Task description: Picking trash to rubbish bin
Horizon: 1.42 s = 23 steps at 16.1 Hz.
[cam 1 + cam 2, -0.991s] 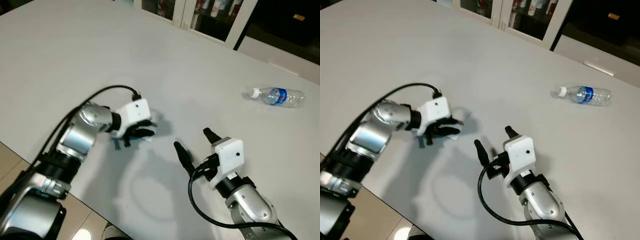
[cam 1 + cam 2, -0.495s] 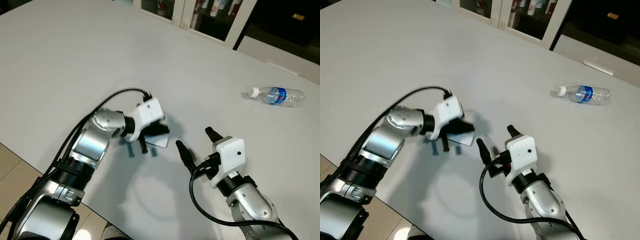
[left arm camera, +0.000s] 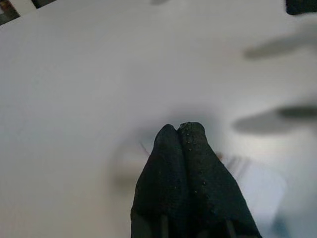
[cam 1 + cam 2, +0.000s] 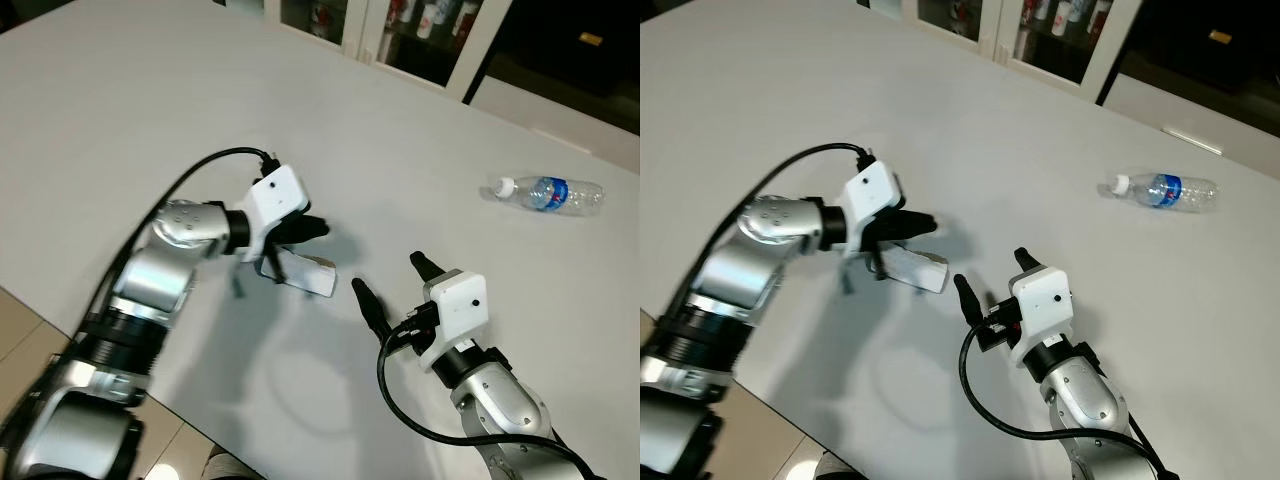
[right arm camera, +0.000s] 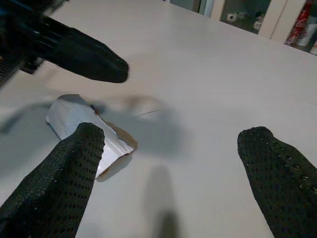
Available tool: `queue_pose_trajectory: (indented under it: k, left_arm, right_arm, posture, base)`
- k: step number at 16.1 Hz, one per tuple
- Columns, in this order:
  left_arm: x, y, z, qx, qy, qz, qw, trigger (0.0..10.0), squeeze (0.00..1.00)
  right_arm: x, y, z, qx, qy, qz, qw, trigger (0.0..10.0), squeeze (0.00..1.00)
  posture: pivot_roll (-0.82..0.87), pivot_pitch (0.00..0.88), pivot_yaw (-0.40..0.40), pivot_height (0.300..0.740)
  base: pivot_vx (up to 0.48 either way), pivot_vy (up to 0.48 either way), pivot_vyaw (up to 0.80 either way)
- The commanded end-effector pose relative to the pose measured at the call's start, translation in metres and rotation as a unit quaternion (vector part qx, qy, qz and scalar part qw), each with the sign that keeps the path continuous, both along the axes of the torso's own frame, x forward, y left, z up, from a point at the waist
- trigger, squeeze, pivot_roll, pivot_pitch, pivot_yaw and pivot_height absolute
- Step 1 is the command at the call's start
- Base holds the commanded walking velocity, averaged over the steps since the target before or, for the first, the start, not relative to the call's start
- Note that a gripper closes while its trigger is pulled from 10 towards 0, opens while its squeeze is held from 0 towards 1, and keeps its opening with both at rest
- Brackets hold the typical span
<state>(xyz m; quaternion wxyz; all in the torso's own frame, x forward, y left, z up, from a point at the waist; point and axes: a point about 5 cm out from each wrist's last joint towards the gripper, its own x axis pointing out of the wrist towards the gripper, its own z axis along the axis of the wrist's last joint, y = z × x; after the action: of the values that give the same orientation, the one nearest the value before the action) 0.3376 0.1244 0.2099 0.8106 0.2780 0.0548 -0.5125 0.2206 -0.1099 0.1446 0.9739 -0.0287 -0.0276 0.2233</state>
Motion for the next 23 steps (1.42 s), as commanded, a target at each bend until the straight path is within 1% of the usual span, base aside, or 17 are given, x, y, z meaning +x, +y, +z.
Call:
queue_pose_trajectory:
  k: [1,2,3,4,5,8,10,12,13,14,15,20,23]
  left_arm:
    - [0.000,-0.004,0.009,0.017,-0.010,-0.035,0.999,4.6,0.00]
    - [0.003,-0.002,0.011,0.024,-0.014,-0.034,0.999,10.0,0.40]
    - [0.007,0.001,0.014,0.031,-0.024,-0.028,0.999,10.0,1.00]
    - [0.009,0.001,0.016,0.034,-0.030,-0.027,0.999,10.0,1.00]
    - [0.012,0.004,0.021,0.033,-0.025,-0.030,0.999,10.0,1.00]
    - [0.012,0.005,0.019,0.054,-0.008,-0.064,0.996,10.0,1.00]
    - [0.009,0.001,0.014,0.061,0.012,-0.098,0.993,10.0,1.00]
    - [0.007,-0.002,0.009,0.059,0.027,-0.116,0.991,10.0,1.00]
    - [0.007,-0.003,0.006,0.067,0.031,-0.125,0.989,10.0,1.00]
    - [0.006,-0.004,0.004,0.065,0.041,-0.134,0.988,10.0,1.00]
    - [0.005,-0.004,0.001,0.076,0.046,-0.146,0.985,10.0,1.00]
    - [0.007,-0.004,-0.004,0.094,0.043,-0.158,0.982,10.0,1.00]
    - [0.009,-0.001,-0.008,0.106,0.040,-0.155,0.981,10.0,1.00]
  right_arm:
    - [0.001,-0.003,-0.001,-0.003,-0.003,-0.006,1.000,10.0,0.00]
    - [0.001,-0.002,-0.001,-0.003,-0.003,-0.006,1.000,10.0,0.00]
    - [0.001,-0.001,-0.002,-0.001,-0.003,-0.006,1.000,10.0,0.00]
    - [0.001,-0.001,-0.002,-0.001,-0.003,-0.006,1.000,10.0,0.00]
    - [0.000,-0.001,-0.005,0.001,0.002,-0.005,1.000,10.0,0.00]
    - [-0.002,-0.004,-0.010,-0.006,0.014,0.000,1.000,10.0,0.00]
    - [-0.003,-0.006,-0.012,-0.015,0.021,0.007,1.000,10.0,0.00]
    - [-0.002,-0.006,-0.014,-0.017,0.025,0.015,0.999,10.0,0.00]
    - [-0.003,-0.006,-0.015,-0.021,0.027,0.021,0.999,10.0,0.00]
    - [-0.003,-0.007,-0.015,-0.021,0.029,0.021,0.999,10.0,0.00]
    - [-0.002,-0.008,-0.016,-0.023,0.029,0.021,0.999,10.0,0.00]
    - [-0.004,-0.006,-0.017,-0.027,0.029,0.026,0.999,10.0,0.00]
    - [-0.005,-0.005,-0.017,-0.028,0.028,0.028,0.999,10.0,0.00]
  posture:
    - [0.28,0.166,-0.073,0.740]
    - [0.28,0.165,-0.069,0.740]
    - [0.28,0.166,-0.065,0.740]
    - [0.28,0.166,-0.065,0.740]
    - [0.28,0.166,-0.054,0.740]
    - [0.27,0.168,-0.047,0.740]
    - [0.27,0.167,-0.045,0.740]
    - [0.27,0.168,-0.044,0.740]
    - [0.27,0.168,-0.043,0.740]
    - [0.27,0.168,-0.043,0.740]
    - [0.27,0.169,-0.044,0.740]
    - [0.26,0.163,-0.042,0.740]
    - [0.26,0.157,-0.040,0.740]
  base:
    - [0.000,0.000,0.00]
    - [0.000,0.000,0.00]
    - [0.000,0.000,0.00]
    - [0.000,0.000,0.00]
    - [0.000,0.000,0.00]
    - [0.000,0.000,0.00]
    - [0.000,0.000,0.00]
    - [0.000,0.000,0.00]
    - [0.000,0.000,0.00]
    - [0.000,0.000,0.00]
    - [0.000,0.000,0.00]
    - [0.000,0.000,0.00]
    - [0.000,0.000,0.00]
